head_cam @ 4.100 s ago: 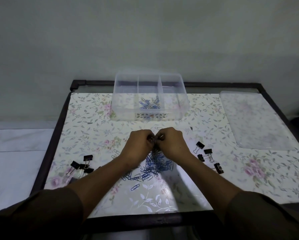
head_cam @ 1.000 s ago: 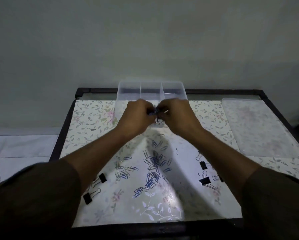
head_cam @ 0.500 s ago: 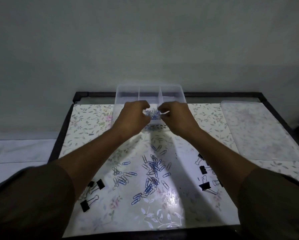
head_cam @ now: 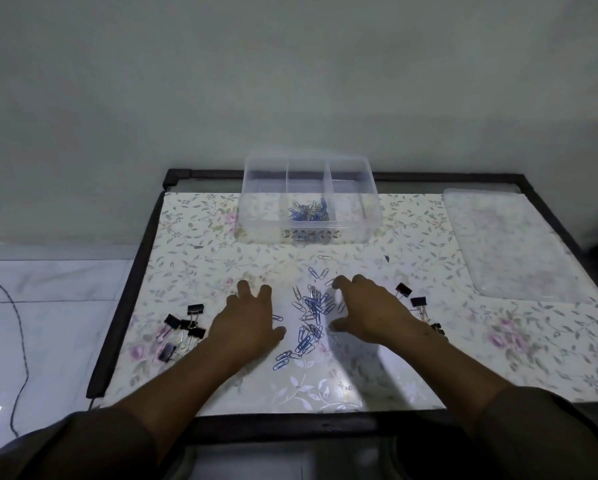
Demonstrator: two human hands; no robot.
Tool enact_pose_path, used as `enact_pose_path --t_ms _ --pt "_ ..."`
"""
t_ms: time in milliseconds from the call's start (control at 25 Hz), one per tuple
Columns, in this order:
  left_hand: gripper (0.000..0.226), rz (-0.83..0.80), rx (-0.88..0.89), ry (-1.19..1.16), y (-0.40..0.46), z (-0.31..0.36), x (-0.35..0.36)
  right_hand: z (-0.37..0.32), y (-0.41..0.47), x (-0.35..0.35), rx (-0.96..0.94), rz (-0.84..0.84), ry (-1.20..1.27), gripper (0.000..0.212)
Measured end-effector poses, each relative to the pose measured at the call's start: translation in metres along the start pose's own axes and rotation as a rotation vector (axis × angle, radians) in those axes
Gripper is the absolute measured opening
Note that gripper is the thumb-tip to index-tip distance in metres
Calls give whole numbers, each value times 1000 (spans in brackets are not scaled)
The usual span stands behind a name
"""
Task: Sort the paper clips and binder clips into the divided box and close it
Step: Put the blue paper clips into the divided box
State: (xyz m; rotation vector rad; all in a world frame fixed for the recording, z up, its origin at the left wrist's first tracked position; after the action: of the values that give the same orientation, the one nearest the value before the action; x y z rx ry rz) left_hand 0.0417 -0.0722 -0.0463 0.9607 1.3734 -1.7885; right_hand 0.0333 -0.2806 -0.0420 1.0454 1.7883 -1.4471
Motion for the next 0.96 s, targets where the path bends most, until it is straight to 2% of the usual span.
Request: enact_pose_path --t_ms 160,240,320,400,480,600,760,880,960 --pt "65 -24 235 -266 2 29 2 -12 -3 -3 -24 45 -23 51" --pt "55 37 264 -379 8 27 -11 -23 -6 -12 -43 122 -49 38" --pt "47 108 219 -415 15 13 -25 -42 -14 -16 -129 143 -22 32" --pt "43 117 150 -391 19 -6 -31 -69 -26 -4 -281 93 -28 36" --pt "42 81 61 -318 20 -21 -30 -95 -35 18 -435 85 -143 39" --pt "47 6 -53 -174 15 -30 -23 -112 -33 44 -563 98 -295 27" --pt "44 -55 18 -109 13 -12 -6 -84 -16 32 -476 136 -260 24" --pt "25 -84 181 -272 15 11 -8 -53 -7 13 -367 189 -214 20" --pt "20 -69 211 -421 17 13 -20 -48 -8 6 -359 240 -185 16"
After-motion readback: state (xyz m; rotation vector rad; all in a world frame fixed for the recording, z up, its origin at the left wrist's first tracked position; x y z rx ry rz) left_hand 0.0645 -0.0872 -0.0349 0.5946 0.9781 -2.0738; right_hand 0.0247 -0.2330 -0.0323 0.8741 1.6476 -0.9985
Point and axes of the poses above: each hand's wrist, its own y-axis towards the middle knuckle, its own x-axis out of the palm, z = x × y, the point moved 4 cm from there along y, towards the middle knuckle, and after that the axes turned 4 degrees about -z, right-handed, at the moved point
